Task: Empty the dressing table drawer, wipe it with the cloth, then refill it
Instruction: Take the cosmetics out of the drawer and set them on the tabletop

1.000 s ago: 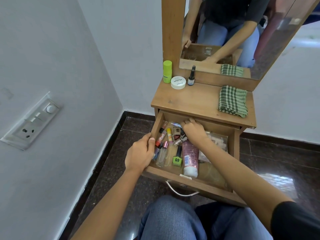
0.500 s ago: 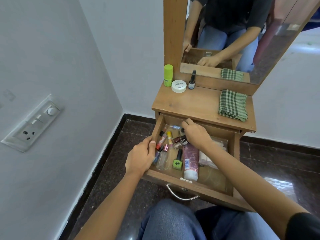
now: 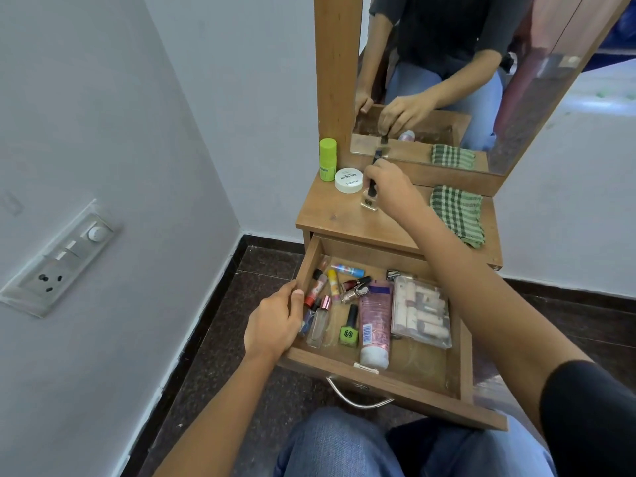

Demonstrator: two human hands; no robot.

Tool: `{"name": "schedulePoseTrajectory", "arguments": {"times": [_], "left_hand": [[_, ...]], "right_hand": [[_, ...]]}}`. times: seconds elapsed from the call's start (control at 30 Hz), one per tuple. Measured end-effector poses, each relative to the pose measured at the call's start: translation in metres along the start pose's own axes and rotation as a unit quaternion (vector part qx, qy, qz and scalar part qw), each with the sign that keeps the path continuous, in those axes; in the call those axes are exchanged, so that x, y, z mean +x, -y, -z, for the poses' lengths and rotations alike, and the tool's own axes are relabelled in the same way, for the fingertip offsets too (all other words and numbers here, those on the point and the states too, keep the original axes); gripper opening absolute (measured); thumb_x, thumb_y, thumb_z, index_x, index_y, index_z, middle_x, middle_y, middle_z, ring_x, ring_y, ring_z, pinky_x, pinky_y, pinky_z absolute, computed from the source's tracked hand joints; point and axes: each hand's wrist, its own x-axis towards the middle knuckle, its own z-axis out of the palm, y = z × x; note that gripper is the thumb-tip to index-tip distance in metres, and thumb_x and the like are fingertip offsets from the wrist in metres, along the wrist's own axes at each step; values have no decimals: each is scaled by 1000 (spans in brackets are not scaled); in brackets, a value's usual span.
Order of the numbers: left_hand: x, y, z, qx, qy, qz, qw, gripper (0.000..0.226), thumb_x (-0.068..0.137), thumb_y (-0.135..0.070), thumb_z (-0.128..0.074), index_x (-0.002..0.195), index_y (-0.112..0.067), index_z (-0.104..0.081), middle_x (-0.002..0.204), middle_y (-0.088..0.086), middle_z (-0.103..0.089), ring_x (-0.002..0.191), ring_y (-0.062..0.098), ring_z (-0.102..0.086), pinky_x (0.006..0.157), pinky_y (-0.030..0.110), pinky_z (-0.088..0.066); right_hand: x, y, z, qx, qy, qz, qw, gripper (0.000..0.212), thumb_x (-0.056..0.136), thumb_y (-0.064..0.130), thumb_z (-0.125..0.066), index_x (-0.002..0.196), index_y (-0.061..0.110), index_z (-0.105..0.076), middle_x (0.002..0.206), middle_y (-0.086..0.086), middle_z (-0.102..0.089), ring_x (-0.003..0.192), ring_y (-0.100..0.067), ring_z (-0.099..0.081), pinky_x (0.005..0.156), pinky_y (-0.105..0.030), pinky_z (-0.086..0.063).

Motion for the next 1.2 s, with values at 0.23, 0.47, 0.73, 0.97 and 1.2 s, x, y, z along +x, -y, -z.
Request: {"name": "schedulePoseTrajectory", "arguments": {"times": [0.23,0.47,0.73,0.97,1.2], "left_hand": [[1,0,0,1,4,0,1000,45,102,-45,-32,139,-27,-51,99,-7,-70,86,9,-64,71,29,-52],[0,0,1,-1,-1,0,1000,45,101,-46,-32,139,-29,-51,101,-6,-71,88,13,-65,74,34,-54],[1,1,-1,-1,0,-5,1000,46,102,-45,-32,140,-27,-51,99,-6,-70,86,10,-65,74,33,-54],[2,2,-3,3,-2,-4,1000,46,102,-46,-32,140,-28,-51,93,-6,-70,80,10,-65,71,32,-55],[4,4,-5,7,-9,-2,1000,46,101,-47,-31,138,-29,-51,91,-8,-69,79,10,-65,69,32,-55]], "right_hand": [[-2,-9,-11,149,-35,-76,985,45,74,-9,-60,113,14,-67,99,-12,-58,87,-24,-54,82,-28,-44],[-20,-7,-39,304,-118,-156,932,69,76,-7,-65,136,18,-43,107,0,-60,92,-11,-58,84,-19,-47],[2,-19,-57,264,-173,-216,924,34,79,-9,-61,110,6,-62,109,-11,-53,94,-21,-57,90,-34,-49],[11,-23,-62,311,-199,-252,895,25,78,-4,-66,98,7,-55,92,-6,-60,80,-14,-54,71,-20,-47],[13,-24,-64,293,-191,-261,900,25,79,1,-68,100,6,-55,100,-10,-62,88,-18,-56,79,-28,-49]]}}
